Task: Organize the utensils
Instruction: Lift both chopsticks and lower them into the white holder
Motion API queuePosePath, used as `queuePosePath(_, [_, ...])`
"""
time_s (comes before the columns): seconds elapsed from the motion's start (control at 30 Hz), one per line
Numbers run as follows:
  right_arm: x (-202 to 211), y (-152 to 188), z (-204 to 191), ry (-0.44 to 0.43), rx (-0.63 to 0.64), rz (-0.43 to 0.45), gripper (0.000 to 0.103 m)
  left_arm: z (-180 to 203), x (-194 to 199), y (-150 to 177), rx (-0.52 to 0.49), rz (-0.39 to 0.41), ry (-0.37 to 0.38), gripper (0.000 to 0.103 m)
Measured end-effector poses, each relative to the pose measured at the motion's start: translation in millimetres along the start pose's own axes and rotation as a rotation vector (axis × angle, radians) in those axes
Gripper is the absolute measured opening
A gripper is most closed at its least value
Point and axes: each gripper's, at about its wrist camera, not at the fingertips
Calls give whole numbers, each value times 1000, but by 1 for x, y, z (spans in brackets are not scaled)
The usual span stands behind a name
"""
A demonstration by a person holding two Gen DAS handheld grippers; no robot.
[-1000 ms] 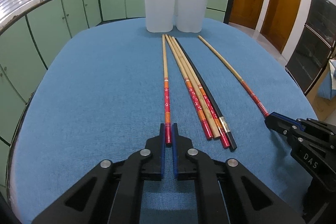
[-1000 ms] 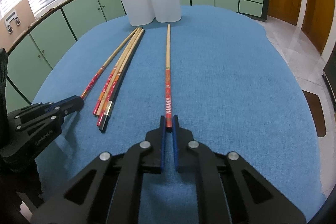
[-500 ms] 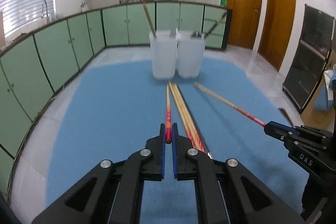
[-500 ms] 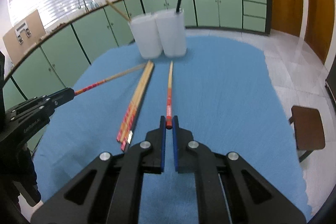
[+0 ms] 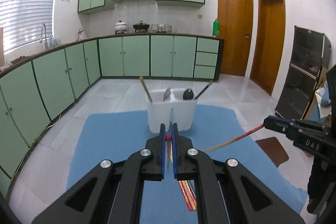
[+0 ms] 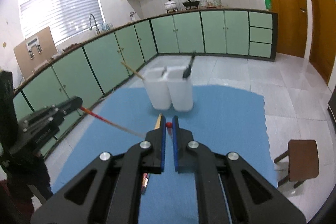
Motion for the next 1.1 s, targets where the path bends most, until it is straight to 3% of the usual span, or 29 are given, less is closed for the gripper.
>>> queuePosePath(0.33, [-6,-52,-9,-56,72,-16,5,-10,-6,-32,46,14,76,5])
queuePosePath(0.53, [-4,-87,-13,-79,101,23,5,-10,-3,-59,24,69,90,5])
queuePosePath(0.87, [-16,-186,-5,-41,115,184,5,-6,-20,-145,-7,243,51,5])
queuePosePath(1.1, [-68,-216,15,-12,76,173,5,-6,-73,-176,-28,298,9,5])
Point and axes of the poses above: each gripper's, at about its wrist camera, not at the fingertips, and x roughly against the way its jaws point, z to its right, y to its underside, and after that the axes turned 3 degrees about z, right-handed
